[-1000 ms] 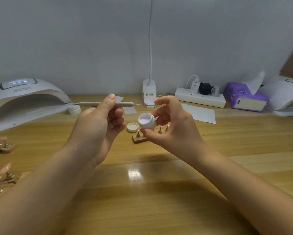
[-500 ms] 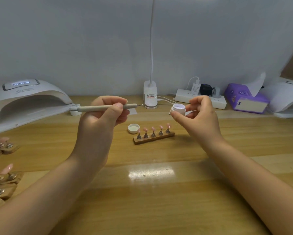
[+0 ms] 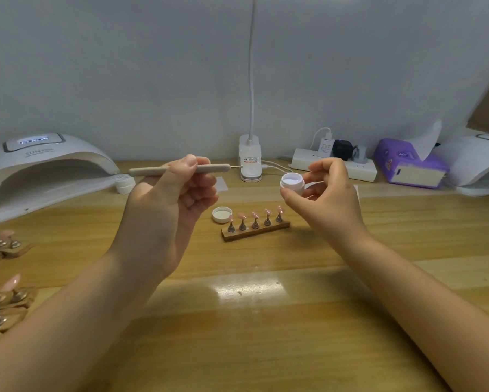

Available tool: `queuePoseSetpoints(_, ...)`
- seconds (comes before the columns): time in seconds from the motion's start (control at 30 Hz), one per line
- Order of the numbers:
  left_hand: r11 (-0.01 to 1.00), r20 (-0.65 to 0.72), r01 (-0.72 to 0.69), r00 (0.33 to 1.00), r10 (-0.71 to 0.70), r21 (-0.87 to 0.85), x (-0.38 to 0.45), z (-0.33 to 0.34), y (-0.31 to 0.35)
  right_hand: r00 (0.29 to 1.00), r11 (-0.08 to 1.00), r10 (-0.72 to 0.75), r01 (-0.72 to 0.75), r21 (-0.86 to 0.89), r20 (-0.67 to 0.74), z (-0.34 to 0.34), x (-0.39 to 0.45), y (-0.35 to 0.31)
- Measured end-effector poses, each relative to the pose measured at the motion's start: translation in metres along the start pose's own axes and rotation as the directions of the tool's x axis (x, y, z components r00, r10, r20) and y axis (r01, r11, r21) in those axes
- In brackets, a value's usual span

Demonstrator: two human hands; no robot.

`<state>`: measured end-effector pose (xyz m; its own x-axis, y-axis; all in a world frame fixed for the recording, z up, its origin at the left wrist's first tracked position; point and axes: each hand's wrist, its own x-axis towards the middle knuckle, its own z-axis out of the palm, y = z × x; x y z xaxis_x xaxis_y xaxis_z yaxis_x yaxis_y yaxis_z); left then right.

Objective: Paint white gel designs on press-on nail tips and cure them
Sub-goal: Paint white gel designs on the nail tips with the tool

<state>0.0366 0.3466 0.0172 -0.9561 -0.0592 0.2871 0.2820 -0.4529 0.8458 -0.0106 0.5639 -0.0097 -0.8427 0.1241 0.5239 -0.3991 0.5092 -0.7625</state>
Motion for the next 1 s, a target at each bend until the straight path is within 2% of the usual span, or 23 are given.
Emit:
queuePoseSetpoints(0.1, 0.999, -0.007, -0.001, 1.000, 0.001, 0.035, 0.000, 0.000, 0.003, 0.995, 0.994, -0.102, 0.102, -0.026, 0.011, 0.001, -0.004, -0.011)
queuePoseSetpoints(0.27, 0.966, -0.023, -0.103, 0.993, 0.112, 0.235, 0.000, 0.002, 0.008, 0.947, 0.953, -0.295, 0.302, -0.038, 0.126, 0.009, -0.016, -0.029)
queuePoseSetpoints(0.4, 0.857, 0.044, -0.204, 0.977, 0.208, 0.474, -0.006, 0.008, 0.007, 0.930, 0.941, -0.330, 0.338, -0.022, 0.164, 0.012, -0.022, -0.037)
queuePoseSetpoints(0.5, 0.781, 0.060, -0.265, 0.958, 0.282, 0.565, -0.008, 0.009, 0.005, 0.924, 0.936, -0.337, 0.350, -0.046, 0.179, 0.013, -0.023, -0.041)
queuePoseSetpoints(0.6, 0.763, 0.049, -0.256, 0.958, 0.283, 0.593, -0.008, 0.007, 0.004, 0.922, 0.935, -0.340, 0.353, -0.038, 0.182, 0.013, -0.024, -0.041)
queuePoseSetpoints(1.0, 0.833, 0.002, -0.133, 0.988, 0.156, 0.537, -0.006, 0.007, 0.003, 0.918, 0.933, -0.356, 0.360, 0.010, 0.175, 0.012, -0.024, -0.044)
